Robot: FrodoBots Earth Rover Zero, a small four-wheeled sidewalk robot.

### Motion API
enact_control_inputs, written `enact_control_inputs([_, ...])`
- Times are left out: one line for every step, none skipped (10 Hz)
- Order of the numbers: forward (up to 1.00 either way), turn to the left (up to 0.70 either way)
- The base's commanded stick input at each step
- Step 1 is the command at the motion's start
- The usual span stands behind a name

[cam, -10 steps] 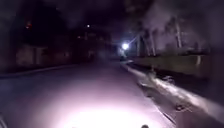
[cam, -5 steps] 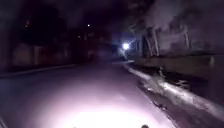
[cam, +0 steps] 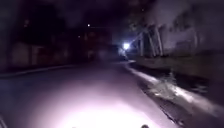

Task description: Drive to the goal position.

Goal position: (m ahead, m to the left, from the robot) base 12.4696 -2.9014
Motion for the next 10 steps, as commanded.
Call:
enact_control_inputs([0.7, 0.0])
enact_control_inputs([0.7, 0.0])
enact_control_inputs([0.7, 0.0])
enact_control_inputs([0.7, 0.0])
enact_control_inputs([0.7, 0.0])
enact_control_inputs([0.7, 0.0])
enact_control_inputs([0.7, 0.0])
enact_control_inputs([0.7, 0.0])
enact_control_inputs([0.7, 0.0])
enact_control_inputs([0.7, 0.0])
